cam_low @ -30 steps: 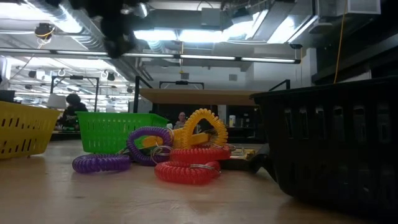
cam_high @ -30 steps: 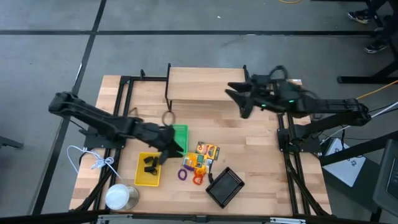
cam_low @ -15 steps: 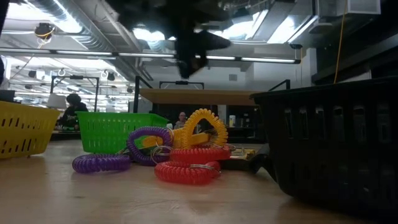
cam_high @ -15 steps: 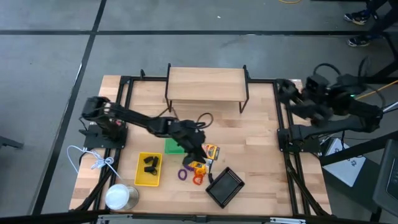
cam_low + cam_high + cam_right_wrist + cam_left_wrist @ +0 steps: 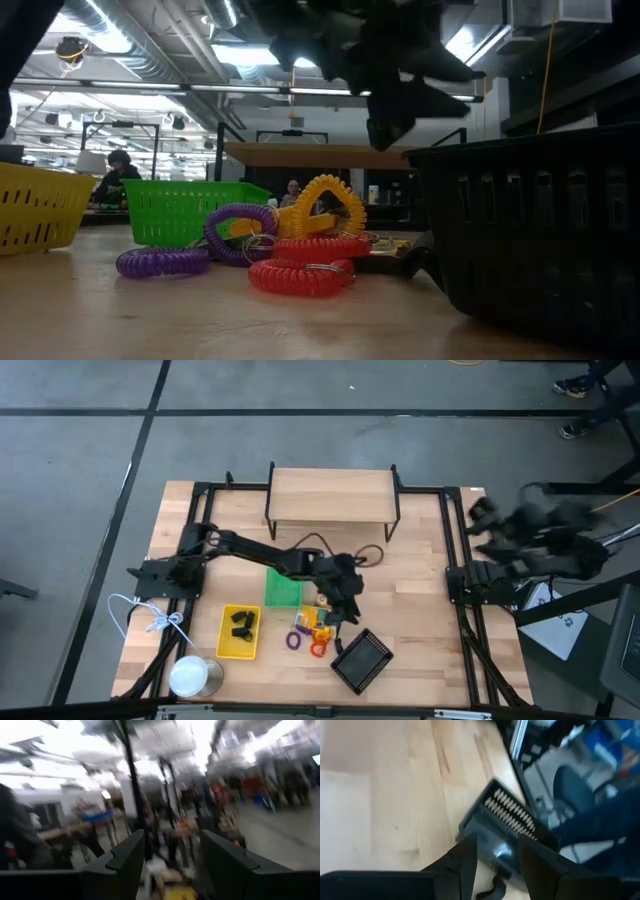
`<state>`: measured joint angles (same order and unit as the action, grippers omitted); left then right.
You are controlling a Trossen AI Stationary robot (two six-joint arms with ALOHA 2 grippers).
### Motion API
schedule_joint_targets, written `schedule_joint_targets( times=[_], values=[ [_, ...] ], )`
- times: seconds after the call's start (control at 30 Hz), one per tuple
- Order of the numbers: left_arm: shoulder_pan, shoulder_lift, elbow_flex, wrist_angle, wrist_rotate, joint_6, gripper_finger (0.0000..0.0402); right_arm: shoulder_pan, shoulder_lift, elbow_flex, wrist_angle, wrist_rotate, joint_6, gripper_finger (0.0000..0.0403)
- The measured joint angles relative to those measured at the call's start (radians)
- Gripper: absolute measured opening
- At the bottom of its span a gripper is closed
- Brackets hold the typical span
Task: Pick & Place Office Desk Supplies
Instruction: Put the black rubber band into the yellow basket
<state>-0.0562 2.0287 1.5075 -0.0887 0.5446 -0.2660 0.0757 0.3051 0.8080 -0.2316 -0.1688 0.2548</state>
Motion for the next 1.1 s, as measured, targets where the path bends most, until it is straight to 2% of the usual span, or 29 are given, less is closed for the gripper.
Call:
schedule_joint_targets(
  times=[0.13,0.3,0.47,0.63,0.8,0.9,1.1],
  values=[
    [-0.005,0.052,0.081,-0.133,0.006,0.082,0.0134,0.0,-0.01,-0.185,0.133,-0.044,0.037,0.0197],
    [-0.01,0.048,0.096,-0.248,0.05,0.226,0.0134,0.0,-0.092,-0.362,0.345,-0.108,0.075,0.0197],
    [-0.056,0.045,0.095,-0.371,0.058,0.399,0.0134,0.0,-0.211,-0.493,0.385,-0.103,0.143,0.0197],
    [-0.104,0.053,0.095,-0.376,-0.003,0.475,0.0134,0.0,-0.306,-0.582,0.451,-0.081,0.157,0.0197],
    [-0.13,0.053,0.095,-0.363,-0.122,0.522,0.0134,0.0,-0.304,-0.624,0.458,-0.082,0.148,0.0197],
    [-0.132,0.058,0.095,-0.348,-0.134,0.519,0.0134,0.0,-0.305,-0.672,0.458,-0.083,0.141,0.0197],
    [-0.129,0.079,0.095,-0.34,-0.13,0.517,0.0134,0.0,-0.305,-0.797,0.683,-0.161,0.178,0.0197]
  ],
)
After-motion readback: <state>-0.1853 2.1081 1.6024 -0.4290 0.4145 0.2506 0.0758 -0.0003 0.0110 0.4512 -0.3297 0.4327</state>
